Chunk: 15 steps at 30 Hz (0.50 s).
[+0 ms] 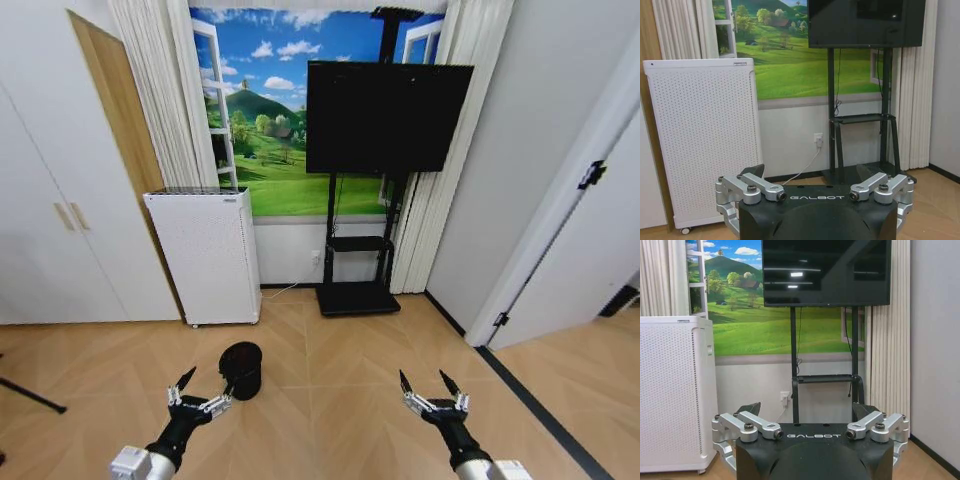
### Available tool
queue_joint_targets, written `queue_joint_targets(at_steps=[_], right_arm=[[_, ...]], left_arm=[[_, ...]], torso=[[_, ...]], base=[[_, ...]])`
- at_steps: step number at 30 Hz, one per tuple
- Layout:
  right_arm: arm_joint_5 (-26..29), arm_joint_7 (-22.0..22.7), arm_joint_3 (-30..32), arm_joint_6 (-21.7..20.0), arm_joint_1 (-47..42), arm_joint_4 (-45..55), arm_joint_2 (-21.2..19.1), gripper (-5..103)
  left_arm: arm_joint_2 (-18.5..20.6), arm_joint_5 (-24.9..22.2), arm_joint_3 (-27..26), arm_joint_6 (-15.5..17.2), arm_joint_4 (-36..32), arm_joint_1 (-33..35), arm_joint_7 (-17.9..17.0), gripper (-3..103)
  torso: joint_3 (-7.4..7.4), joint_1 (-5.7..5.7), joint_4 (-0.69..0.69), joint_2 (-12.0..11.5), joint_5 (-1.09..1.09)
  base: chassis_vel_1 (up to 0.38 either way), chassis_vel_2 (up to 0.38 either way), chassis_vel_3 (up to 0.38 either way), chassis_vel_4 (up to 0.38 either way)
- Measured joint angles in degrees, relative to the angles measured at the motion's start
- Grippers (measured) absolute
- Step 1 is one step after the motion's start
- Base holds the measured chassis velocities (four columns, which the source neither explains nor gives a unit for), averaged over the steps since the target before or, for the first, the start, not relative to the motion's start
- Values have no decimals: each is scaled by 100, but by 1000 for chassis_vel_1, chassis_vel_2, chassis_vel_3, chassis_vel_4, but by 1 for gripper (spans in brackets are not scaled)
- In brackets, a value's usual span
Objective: Pick up the trash bin and place the garbage on the floor into it.
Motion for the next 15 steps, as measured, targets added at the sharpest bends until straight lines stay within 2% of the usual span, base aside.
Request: queue_joint_targets(at_steps=[1, 2, 5, 6, 8, 11, 12, 15], right_arm=[[0, 0, 0, 0, 0, 0, 0, 100], [0, 0, 1, 0, 1, -1, -1, 100], [0, 0, 0, 0, 1, -1, -1, 100], [0, 0, 2, 0, 0, -1, -1, 100], [0, 1, 1, 0, 0, -1, -1, 100], [0, 0, 1, 0, 0, -1, -1, 100], [0, 0, 1, 0, 0, -1, -1, 100], [0, 0, 1, 0, -1, -1, -1, 100]], left_arm=[[0, 0, 0, 0, 0, 0, 0, 100], [-1, 0, 1, 0, -1, 1, 0, 100], [-1, 0, 0, 0, 0, 1, 0, 100], [-1, 0, 0, 0, 0, 1, 0, 100], [-1, 0, 0, 0, 0, 0, 0, 100], [-1, 0, 0, 0, -1, 1, 0, 100], [-1, 0, 0, 0, 0, 1, 0, 100], [-1, 0, 0, 0, 0, 1, 0, 100]], torso=[[0, 0, 0, 0, 0], [1, 0, 5, -1, 15], [2, 1, 2, -2, 10], [1, 0, 3, -1, 1], [0, 0, 3, -1, 1], [1, 0, 3, -1, 12], [0, -1, 3, -1, 7], [0, -2, 3, -1, 9]], base=[[290, -320, -325, 305], [381, -285, -310, 296], [267, -279, -260, 305], [257, -223, -235, 264], [257, -223, -235, 254], [220, -214, -244, 213], [153, -109, -132, 147], [98, -44, -86, 95]])
